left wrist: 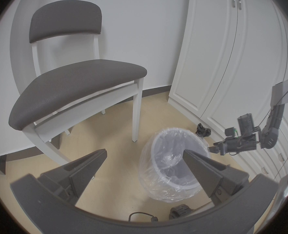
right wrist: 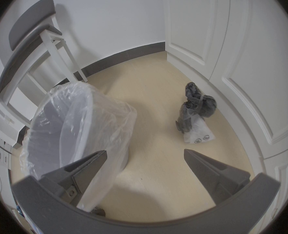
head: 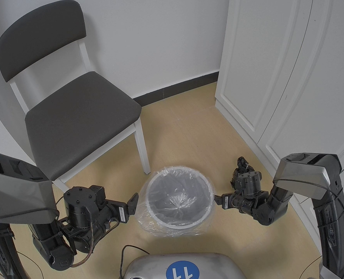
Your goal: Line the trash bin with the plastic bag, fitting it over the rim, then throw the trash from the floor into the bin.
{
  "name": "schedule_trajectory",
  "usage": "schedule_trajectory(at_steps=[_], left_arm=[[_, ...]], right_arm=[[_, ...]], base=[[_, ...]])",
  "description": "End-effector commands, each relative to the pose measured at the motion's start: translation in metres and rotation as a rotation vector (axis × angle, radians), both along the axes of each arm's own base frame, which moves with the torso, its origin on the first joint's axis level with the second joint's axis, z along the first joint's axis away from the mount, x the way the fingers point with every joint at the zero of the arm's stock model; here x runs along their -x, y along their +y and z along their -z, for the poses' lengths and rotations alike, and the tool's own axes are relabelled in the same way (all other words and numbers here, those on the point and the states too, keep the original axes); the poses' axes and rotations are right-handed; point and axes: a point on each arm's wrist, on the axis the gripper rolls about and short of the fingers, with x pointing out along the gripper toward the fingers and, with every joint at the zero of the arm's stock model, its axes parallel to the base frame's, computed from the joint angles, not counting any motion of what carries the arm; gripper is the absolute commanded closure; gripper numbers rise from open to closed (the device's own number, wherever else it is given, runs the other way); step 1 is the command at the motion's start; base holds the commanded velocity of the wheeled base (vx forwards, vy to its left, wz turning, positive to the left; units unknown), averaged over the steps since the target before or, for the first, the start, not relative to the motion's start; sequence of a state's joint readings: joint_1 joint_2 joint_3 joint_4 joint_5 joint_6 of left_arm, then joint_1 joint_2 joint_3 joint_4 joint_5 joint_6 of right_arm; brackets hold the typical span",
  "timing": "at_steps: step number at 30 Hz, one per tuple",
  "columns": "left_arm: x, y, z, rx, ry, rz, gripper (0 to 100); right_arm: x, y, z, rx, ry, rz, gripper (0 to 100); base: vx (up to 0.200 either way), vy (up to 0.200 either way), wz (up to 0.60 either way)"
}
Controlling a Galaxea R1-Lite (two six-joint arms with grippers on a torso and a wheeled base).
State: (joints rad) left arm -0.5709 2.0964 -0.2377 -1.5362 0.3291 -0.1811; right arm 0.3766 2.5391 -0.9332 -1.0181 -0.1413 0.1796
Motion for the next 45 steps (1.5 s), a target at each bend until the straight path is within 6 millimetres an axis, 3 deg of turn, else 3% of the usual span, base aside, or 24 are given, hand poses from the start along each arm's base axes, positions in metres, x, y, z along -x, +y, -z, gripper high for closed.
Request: schedule_trajectory(at_steps=[1, 9, 14, 19, 25, 28, 31, 38, 41, 45], left_arm=[[0.004, 0.006, -0.019, 0.043, -0.055, -0.015, 0], [0.007, 0.009, -0.018, 0.034, -0.042, -0.018, 0], [0.009, 0.009, -0.021, 0.039, -0.050, -0.015, 0], [0.010, 0.008, -0.020, 0.037, -0.047, -0.011, 0], [0.011, 0.007, -0.019, 0.034, -0.042, -0.003, 0], [0.014, 0.006, -0.019, 0.032, -0.038, 0.006, 0], [0.015, 0.005, -0.019, 0.033, -0.039, 0.011, 0], [0.013, 0.004, -0.017, 0.029, -0.034, 0.011, 0], [0.013, 0.004, -0.016, 0.029, -0.031, 0.010, 0], [0.012, 0.004, -0.016, 0.029, -0.031, 0.009, 0]], right_arm=[[-0.041, 0.004, 0.003, -0.054, 0.023, -0.005, 0], [-0.077, -0.008, -0.001, -0.065, -0.001, 0.029, 0], [-0.093, -0.010, 0.008, -0.075, -0.010, 0.032, 0], [-0.091, -0.011, 0.005, -0.080, 0.024, 0.026, 0], [-0.072, -0.017, -0.019, -0.041, 0.051, 0.011, 0], [-0.070, -0.017, -0.014, -0.003, 0.073, -0.010, 0], [-0.075, -0.016, -0.004, 0.007, 0.125, -0.015, 0], [-0.088, -0.003, -0.010, -0.102, 0.204, -0.084, 0], [-0.101, 0.005, 0.008, -0.125, 0.197, -0.060, 0], [-0.108, 0.005, 0.013, -0.129, 0.212, -0.038, 0]], base=[[0.000, 0.000, 0.00], [0.000, 0.000, 0.00], [0.000, 0.000, 0.00], [0.000, 0.000, 0.00], [0.000, 0.000, 0.00], [0.000, 0.000, 0.00], [0.000, 0.000, 0.00], [0.000, 0.000, 0.00], [0.000, 0.000, 0.00], [0.000, 0.000, 0.00]])
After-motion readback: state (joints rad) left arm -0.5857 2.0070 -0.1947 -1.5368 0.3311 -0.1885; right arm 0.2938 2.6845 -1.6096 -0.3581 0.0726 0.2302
